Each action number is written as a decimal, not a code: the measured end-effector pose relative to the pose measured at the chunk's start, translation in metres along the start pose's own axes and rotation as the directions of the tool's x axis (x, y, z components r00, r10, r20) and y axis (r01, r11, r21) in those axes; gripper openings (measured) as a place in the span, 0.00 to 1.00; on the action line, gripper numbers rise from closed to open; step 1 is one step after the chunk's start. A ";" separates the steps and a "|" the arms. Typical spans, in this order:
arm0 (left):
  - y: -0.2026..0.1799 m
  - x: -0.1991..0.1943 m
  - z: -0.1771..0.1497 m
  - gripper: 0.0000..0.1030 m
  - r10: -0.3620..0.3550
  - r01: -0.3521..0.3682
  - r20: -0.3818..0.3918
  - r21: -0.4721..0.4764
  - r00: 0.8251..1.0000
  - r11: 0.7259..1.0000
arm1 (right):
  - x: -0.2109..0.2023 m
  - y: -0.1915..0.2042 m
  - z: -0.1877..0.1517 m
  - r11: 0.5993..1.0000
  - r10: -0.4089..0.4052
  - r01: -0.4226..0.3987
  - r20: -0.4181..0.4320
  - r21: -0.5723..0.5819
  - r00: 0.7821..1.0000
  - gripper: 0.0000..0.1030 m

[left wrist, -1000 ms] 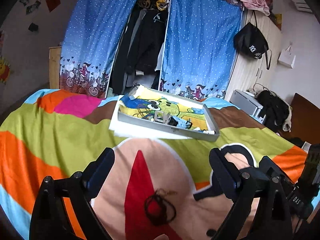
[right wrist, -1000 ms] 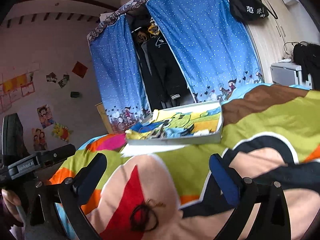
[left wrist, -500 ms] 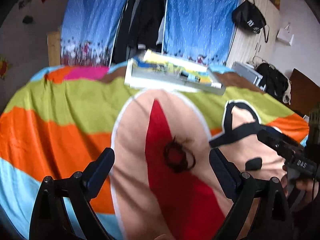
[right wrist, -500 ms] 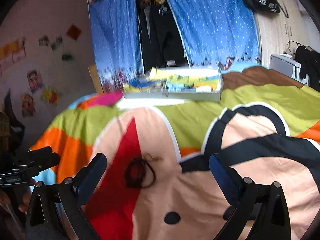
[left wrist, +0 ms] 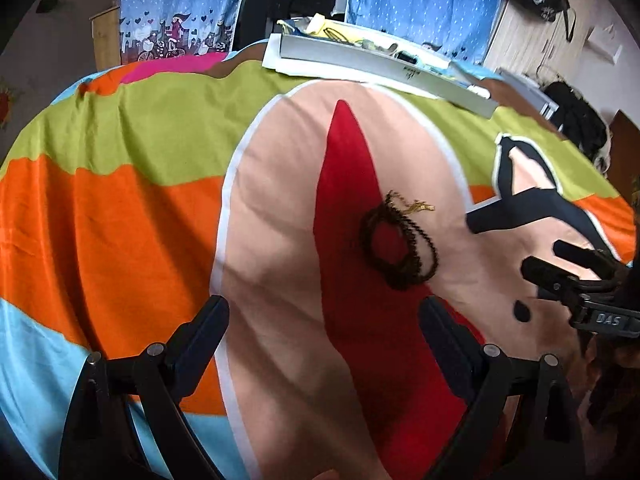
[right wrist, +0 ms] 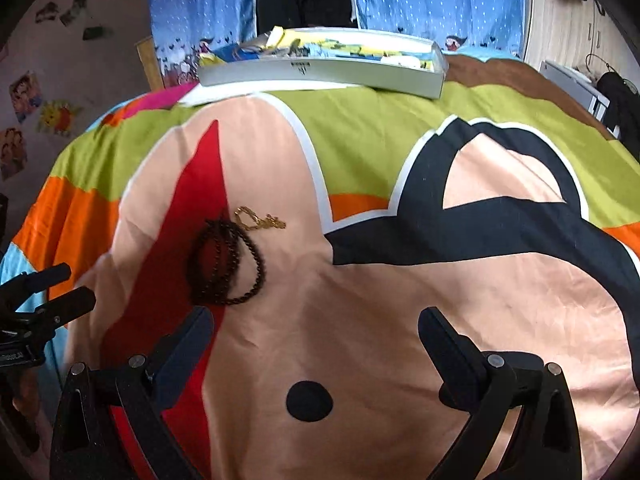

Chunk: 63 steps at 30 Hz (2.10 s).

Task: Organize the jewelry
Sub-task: 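Return both tools to the black beads and gold chain, then close the left tool on the black bead bracelet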

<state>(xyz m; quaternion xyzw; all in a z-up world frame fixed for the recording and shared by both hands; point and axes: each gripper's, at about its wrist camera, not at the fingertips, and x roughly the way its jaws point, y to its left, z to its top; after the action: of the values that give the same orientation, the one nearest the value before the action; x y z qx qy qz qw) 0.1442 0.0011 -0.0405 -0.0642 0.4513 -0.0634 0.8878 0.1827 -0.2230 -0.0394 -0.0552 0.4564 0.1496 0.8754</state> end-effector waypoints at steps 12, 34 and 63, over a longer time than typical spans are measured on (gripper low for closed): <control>-0.015 0.053 0.017 0.90 -0.076 0.087 -0.084 0.131 0.994 0.988 | 0.032 0.001 0.030 0.947 -0.045 0.054 0.036 -0.318 0.998 1.00; -0.010 0.116 0.041 0.05 -0.085 0.096 -0.139 0.077 0.987 0.992 | 0.108 0.025 0.039 0.863 0.028 -0.054 -0.060 -0.501 0.998 0.39; 0.027 0.070 0.062 0.03 -0.145 0.152 0.093 -0.074 0.985 0.986 | 0.083 0.062 0.061 0.879 0.112 0.016 0.241 -0.477 0.964 0.04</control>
<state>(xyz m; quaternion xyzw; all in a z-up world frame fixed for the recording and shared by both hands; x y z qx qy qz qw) 0.2368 0.0195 -0.0644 -0.1362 0.4080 -0.1083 0.8963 0.2562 -0.1323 -0.0693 -0.2361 0.2878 0.2844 0.8835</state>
